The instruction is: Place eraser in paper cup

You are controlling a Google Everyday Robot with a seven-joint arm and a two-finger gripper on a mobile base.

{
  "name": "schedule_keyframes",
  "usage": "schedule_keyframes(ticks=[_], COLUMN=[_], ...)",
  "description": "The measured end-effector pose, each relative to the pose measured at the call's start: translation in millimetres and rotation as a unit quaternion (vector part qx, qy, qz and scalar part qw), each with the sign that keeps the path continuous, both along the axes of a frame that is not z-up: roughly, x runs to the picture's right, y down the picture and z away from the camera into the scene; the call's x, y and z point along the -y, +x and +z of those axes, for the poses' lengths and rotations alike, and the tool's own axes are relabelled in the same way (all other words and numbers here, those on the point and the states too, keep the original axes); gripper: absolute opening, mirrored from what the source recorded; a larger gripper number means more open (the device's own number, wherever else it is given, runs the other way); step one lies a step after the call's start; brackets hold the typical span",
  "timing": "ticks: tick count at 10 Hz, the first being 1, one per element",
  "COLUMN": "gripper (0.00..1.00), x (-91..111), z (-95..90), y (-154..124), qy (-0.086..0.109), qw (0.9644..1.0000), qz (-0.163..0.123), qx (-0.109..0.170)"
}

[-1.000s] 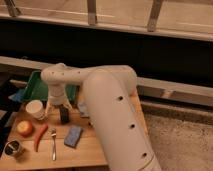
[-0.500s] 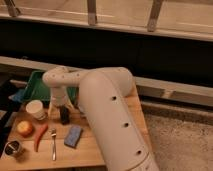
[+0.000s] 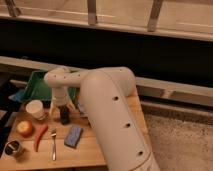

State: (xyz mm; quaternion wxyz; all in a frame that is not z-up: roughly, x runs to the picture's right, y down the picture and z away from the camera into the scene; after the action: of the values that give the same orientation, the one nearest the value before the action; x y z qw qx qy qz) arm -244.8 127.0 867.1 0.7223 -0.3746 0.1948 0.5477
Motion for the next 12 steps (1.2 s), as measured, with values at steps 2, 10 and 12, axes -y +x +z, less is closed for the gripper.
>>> schedule_keyframes(ticks=[2, 10, 12], gripper=[0.8, 0.8, 0.76], x=[5, 8, 5], z=[9.8, 24.1, 24.5], y=[4, -17, -20], qy=[-0.001, -0.011, -0.013], qw=[0.9999, 0.9995, 0.9995], qz=[0.005, 0.025, 0.022], qx=[-0.011, 0.018, 0.021])
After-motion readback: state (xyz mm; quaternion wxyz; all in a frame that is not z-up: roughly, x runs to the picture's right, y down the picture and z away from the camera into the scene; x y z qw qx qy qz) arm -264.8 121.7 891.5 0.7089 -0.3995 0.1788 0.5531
